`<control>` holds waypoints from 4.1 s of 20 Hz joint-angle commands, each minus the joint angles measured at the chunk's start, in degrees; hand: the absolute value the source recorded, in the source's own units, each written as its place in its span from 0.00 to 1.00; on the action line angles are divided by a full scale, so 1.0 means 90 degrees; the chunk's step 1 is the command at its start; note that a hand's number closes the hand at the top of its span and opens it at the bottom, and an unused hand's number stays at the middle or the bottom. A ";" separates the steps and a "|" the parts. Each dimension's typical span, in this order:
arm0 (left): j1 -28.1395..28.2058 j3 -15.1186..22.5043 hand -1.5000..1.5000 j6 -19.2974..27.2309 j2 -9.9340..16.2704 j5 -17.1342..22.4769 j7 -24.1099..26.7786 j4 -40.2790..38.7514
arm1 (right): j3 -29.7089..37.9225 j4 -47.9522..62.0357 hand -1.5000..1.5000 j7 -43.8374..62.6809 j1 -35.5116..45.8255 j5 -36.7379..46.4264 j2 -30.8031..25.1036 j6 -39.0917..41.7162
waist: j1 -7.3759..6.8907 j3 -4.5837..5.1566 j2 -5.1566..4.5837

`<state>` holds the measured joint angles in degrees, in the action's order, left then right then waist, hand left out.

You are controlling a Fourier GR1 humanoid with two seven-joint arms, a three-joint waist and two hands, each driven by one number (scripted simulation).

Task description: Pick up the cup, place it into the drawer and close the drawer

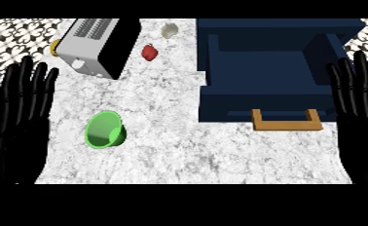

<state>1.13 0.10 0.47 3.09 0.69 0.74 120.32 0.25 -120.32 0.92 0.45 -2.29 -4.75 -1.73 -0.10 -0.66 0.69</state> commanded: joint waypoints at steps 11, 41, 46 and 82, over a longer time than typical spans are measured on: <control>-0.0160 0.1545 0.00 0.4252 -0.0341 -0.1543 -0.0450 -0.0582 | -0.0207 0.0270 0.00 0.0202 -0.0040 -0.0598 -0.0100 0.0670 | 0.0037 0.0071 -0.0076; 0.0508 0.1407 0.00 0.4728 -0.0200 -0.0632 0.0162 -0.1325 | -0.0199 0.0275 0.00 0.0522 0.0440 -0.0229 0.0214 0.0557 | -0.0007 0.0075 -0.0072; 0.0471 0.1462 0.00 0.5224 -0.0341 -0.0369 0.0676 -0.1920 | 0.0425 0.0334 0.00 0.0616 0.0516 -0.0772 -0.0181 0.0930 | 0.0007 0.0075 -0.0075; 0.0250 -0.0362 0.00 0.3124 -0.0342 0.2568 0.4737 -0.6146 | 0.0113 0.0310 0.00 0.0584 0.0360 -0.0511 0.0093 0.1024 | 0.0010 0.0074 -0.0075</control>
<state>4.72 -1.57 30.79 0.23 23.02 41.73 68.40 2.26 -118.84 8.38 4.39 -8.24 -4.61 7.02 -0.01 -0.01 0.02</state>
